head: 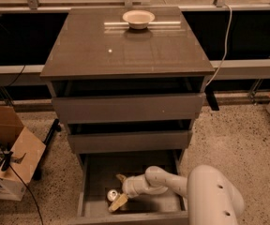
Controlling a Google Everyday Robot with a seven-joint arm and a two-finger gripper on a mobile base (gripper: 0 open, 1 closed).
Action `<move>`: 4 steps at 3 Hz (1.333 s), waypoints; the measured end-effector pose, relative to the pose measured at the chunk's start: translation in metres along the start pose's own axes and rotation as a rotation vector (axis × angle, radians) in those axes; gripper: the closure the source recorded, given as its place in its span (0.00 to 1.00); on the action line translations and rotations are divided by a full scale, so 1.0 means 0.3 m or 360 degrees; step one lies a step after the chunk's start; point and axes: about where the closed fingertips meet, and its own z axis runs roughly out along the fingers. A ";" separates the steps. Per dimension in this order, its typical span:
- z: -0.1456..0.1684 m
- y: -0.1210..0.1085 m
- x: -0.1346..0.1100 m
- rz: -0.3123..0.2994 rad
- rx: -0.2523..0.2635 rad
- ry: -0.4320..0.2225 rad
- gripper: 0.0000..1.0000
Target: Pick orange can from bottom drawer and place on counter
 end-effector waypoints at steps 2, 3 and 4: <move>0.114 0.045 0.028 0.0077 -0.0124 -0.0040 0.42; 0.109 0.045 0.005 0.0078 -0.0118 -0.0080 0.65; 0.066 0.041 -0.054 0.0039 -0.0068 -0.0131 0.89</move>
Offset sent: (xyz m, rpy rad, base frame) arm -0.0180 0.0345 -0.0304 0.0618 0.1095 0.0459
